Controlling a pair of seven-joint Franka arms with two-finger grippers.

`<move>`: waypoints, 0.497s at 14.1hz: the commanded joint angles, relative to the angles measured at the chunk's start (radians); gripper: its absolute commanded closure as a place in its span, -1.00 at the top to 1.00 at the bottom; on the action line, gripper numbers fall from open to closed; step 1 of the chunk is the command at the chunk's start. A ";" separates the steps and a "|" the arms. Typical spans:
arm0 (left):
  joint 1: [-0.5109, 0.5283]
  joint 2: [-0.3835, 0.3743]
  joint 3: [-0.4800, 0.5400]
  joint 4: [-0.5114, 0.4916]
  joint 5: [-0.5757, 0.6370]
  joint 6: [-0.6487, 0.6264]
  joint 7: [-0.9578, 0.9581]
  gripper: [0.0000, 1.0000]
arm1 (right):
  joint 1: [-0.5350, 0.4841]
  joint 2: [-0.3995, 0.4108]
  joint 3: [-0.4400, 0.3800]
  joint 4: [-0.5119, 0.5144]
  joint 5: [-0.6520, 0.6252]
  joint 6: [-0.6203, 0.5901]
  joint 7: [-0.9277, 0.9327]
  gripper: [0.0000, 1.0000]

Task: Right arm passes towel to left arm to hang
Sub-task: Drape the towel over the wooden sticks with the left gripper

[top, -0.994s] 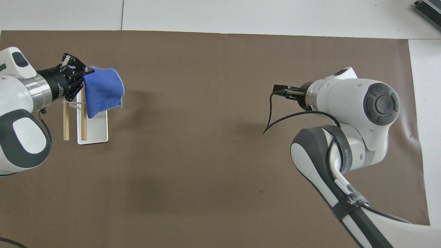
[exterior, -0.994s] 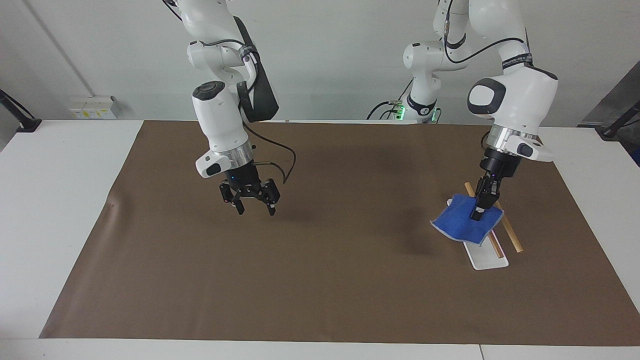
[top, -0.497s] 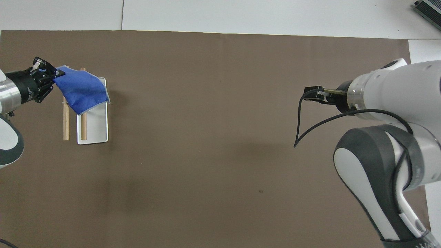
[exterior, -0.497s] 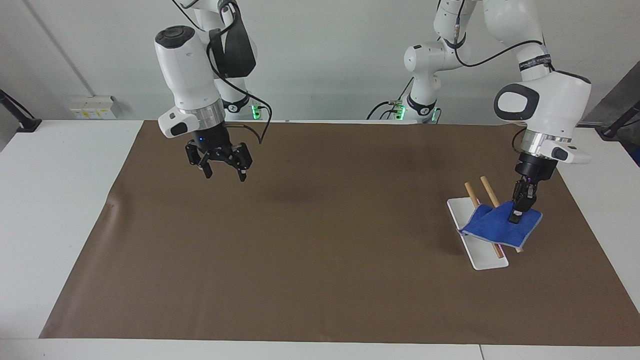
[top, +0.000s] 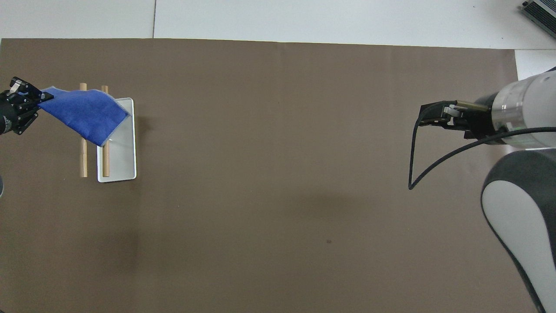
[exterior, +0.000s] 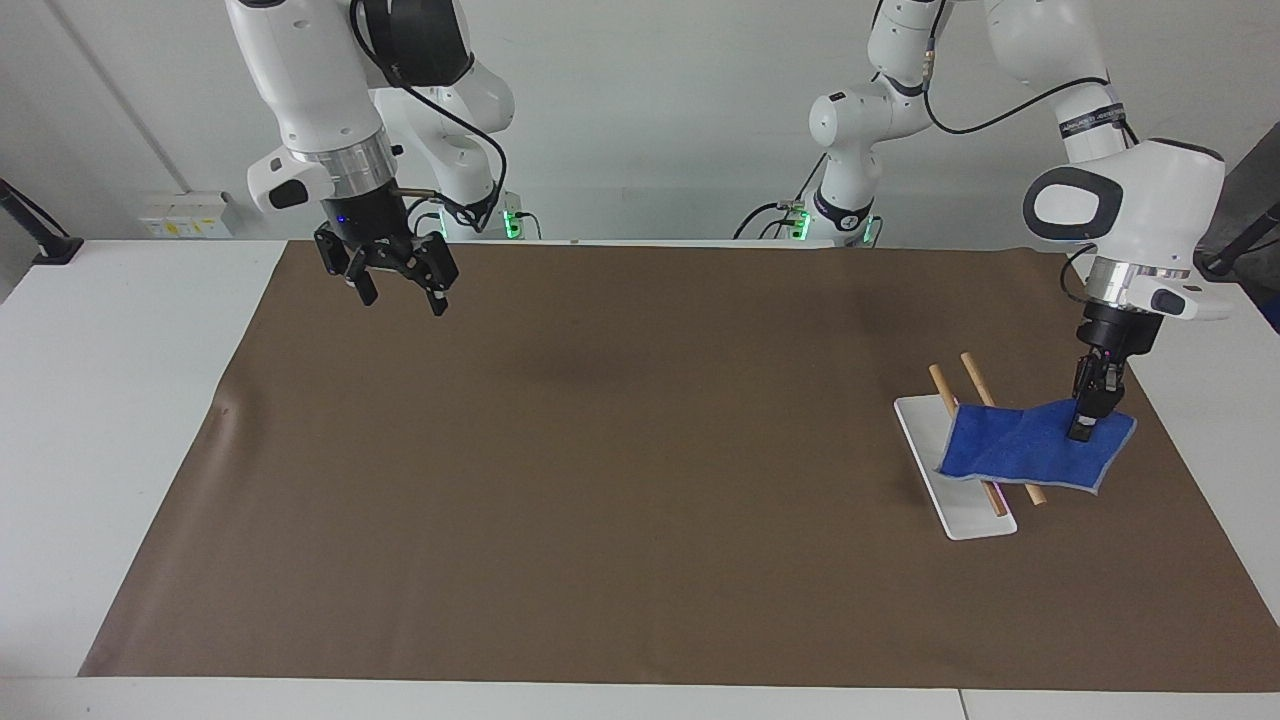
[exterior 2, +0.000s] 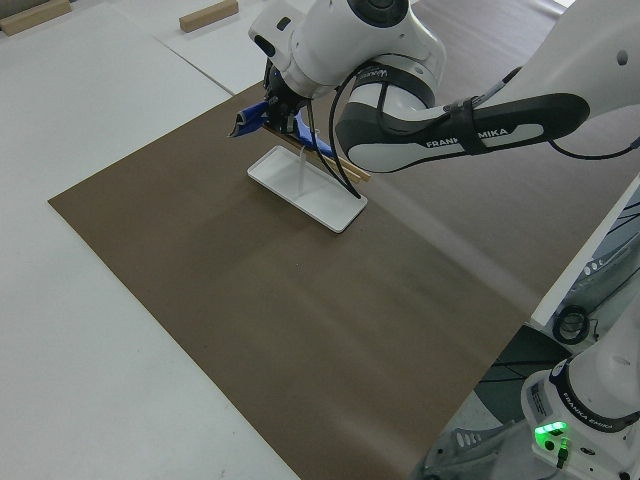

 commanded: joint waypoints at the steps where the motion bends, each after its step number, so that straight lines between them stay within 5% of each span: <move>1: 0.011 -0.027 -0.010 -0.077 -0.003 0.007 0.022 -1.00 | -0.032 0.010 0.008 0.068 -0.039 -0.114 -0.079 1.00; 4: 0.009 -0.050 -0.010 -0.132 -0.003 0.010 0.020 -1.00 | -0.057 0.002 -0.027 0.109 -0.055 -0.192 -0.174 1.00; 7: 0.008 -0.054 -0.010 -0.152 -0.003 0.010 0.022 -1.00 | 0.004 -0.005 -0.175 0.137 -0.055 -0.246 -0.279 1.00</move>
